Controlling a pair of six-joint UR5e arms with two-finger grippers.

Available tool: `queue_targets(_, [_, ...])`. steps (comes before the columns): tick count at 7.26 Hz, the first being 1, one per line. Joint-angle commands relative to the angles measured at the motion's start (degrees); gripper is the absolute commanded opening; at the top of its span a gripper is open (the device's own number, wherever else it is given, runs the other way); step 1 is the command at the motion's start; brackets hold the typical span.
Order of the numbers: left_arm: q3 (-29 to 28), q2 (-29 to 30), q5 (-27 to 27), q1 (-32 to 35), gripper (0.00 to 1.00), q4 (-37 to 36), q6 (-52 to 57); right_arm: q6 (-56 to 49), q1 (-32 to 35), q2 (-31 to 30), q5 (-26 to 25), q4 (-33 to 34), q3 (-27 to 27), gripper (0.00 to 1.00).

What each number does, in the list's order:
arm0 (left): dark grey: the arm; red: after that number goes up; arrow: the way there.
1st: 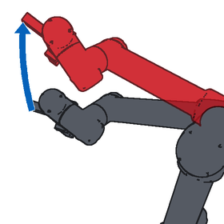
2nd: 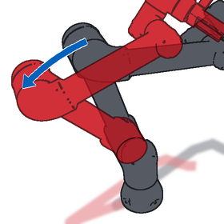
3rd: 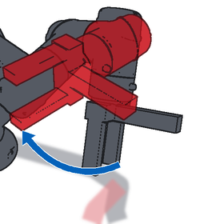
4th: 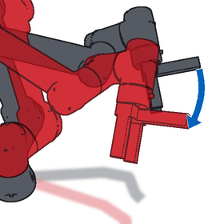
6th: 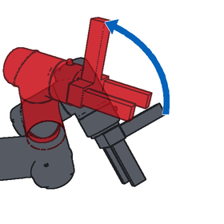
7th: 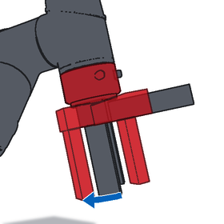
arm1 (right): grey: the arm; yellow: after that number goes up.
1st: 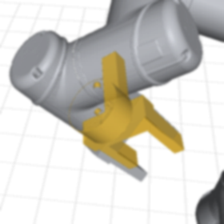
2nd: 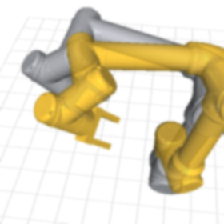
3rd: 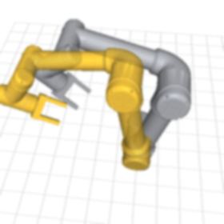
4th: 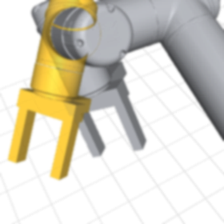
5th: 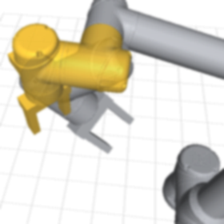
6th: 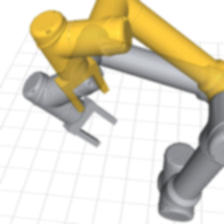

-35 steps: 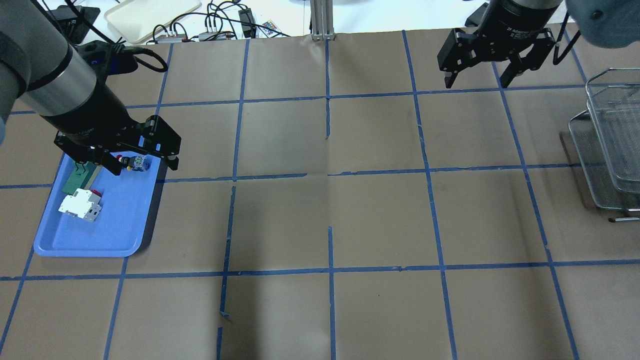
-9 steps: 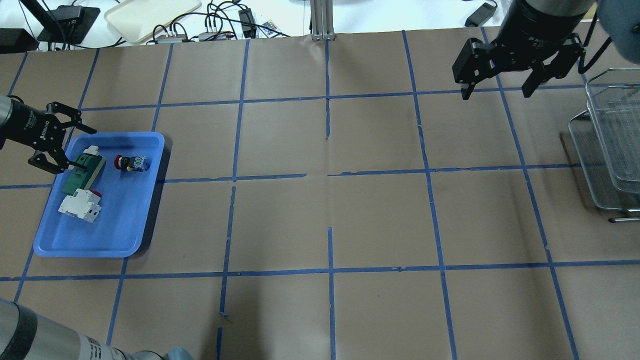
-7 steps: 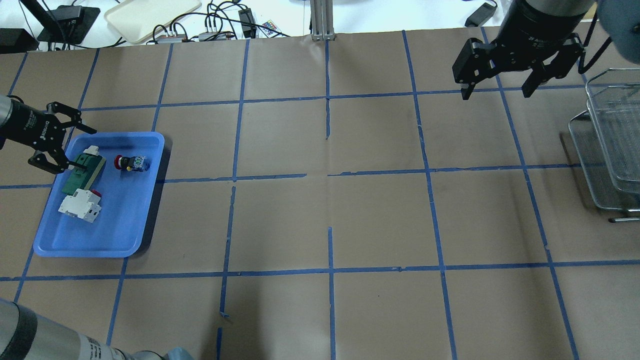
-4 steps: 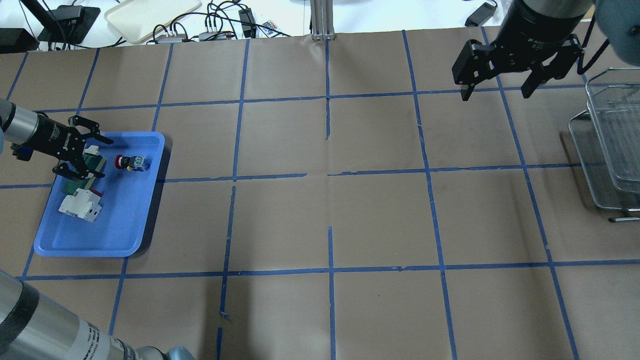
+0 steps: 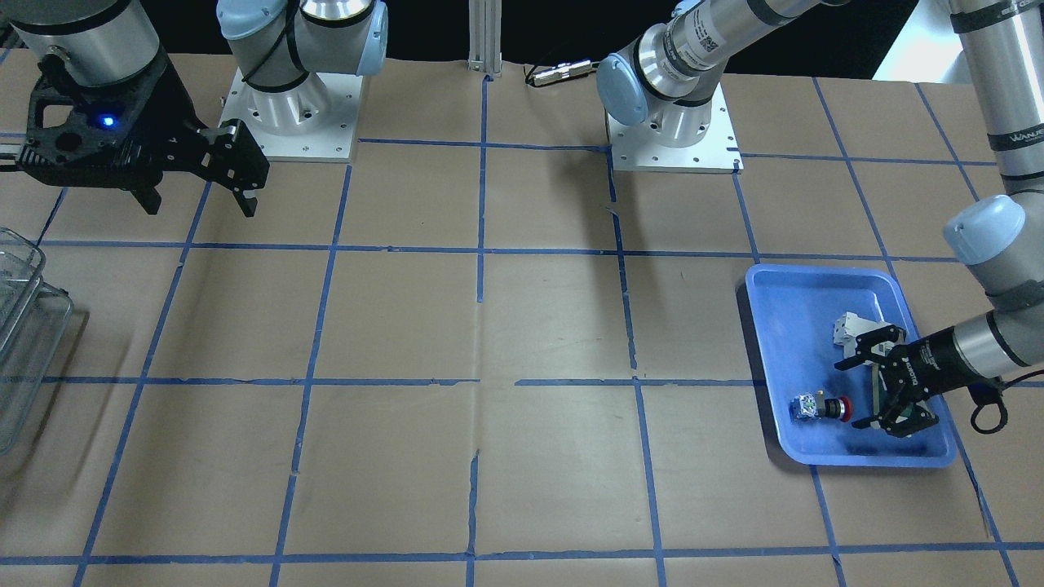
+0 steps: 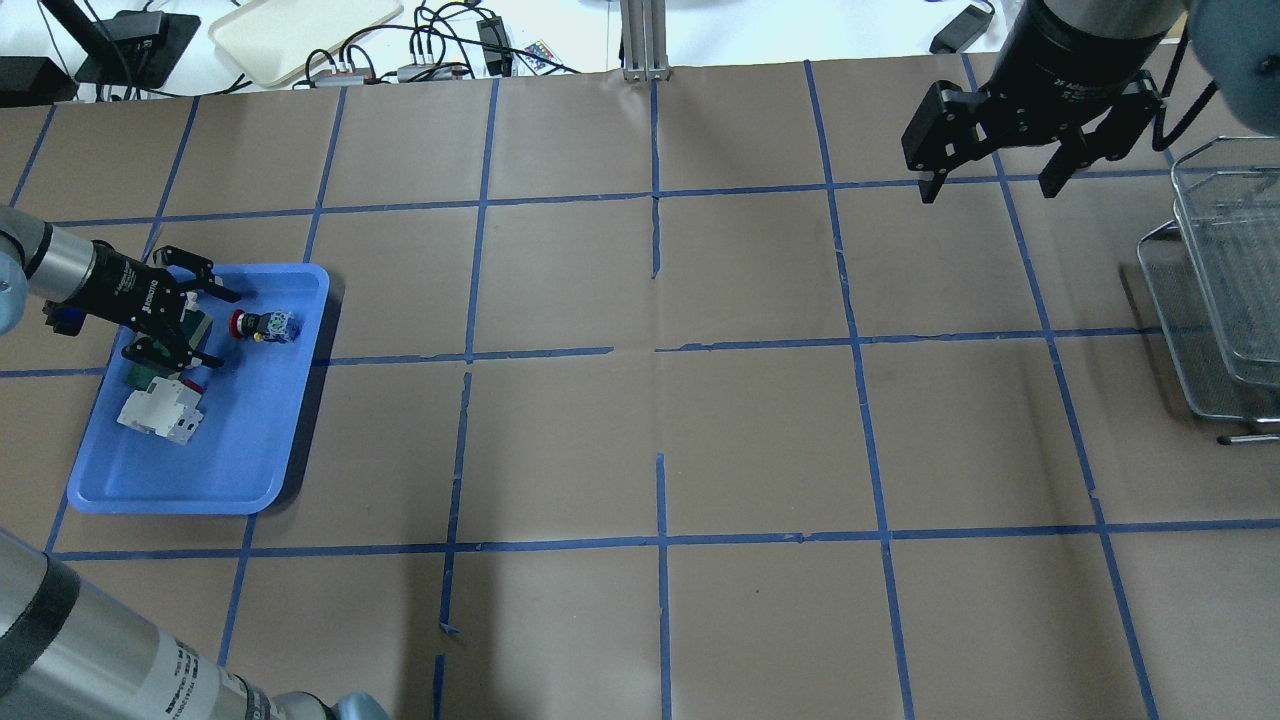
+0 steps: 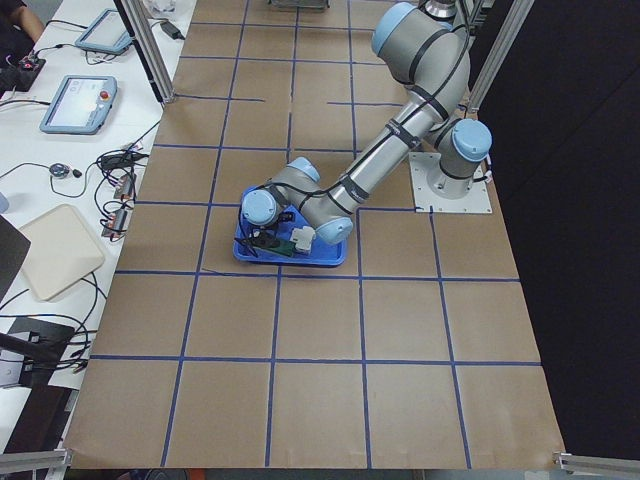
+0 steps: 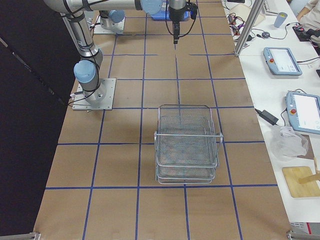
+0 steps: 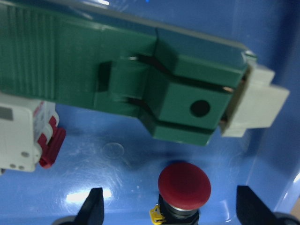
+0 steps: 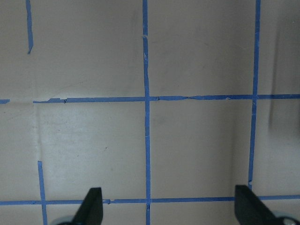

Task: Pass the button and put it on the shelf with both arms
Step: 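Lower the left gripper and close it on the red push button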

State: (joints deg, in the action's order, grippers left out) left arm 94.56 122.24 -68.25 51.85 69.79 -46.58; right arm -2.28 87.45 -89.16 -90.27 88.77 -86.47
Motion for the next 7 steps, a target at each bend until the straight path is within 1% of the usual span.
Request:
queue_targets(1, [0.1, 0.9, 1.4, 0.0, 0.99, -0.1, -0.2, 0.0, 0.0, 0.0, 0.0, 0.0, 0.0, 1.00])
queue_targets(2, [0.2, 1.5, 1.3, 0.0, 0.99, -0.2, -0.2, 0.0, 0.0, 0.0, 0.0, 0.1, -0.4, 1.00])
queue_targets(3, [0.1, 1.8, 1.1, 0.0, 0.91, -0.2, -0.1, 0.0, 0.0, -0.1, 0.0, 0.1, -1.1, 1.00])
queue_targets(4, [0.1, 1.8, 1.2, 0.0, 0.79, -0.1, -0.2, 0.0, 0.0, -0.1, 0.0, 0.2, -1.4, 1.00])
queue_targets(5, [-0.1, 1.8, 0.8, 0.0, 0.41, -0.1, -0.2, 0.0, 0.0, -0.1, 0.0, 0.2, -1.5, 1.00])
queue_targets(6, [-0.2, 1.7, 0.7, 0.0, 0.13, 0.2, -0.2, 0.0, 0.0, -0.1, 0.0, 0.2, -1.5, 1.00])
queue_targets(7, [-0.2, 1.5, 0.7, 0.0, 0.02, 0.5, -0.2, 0.0, 0.0, -0.1, 0.0, 0.2, -1.5, 1.00])
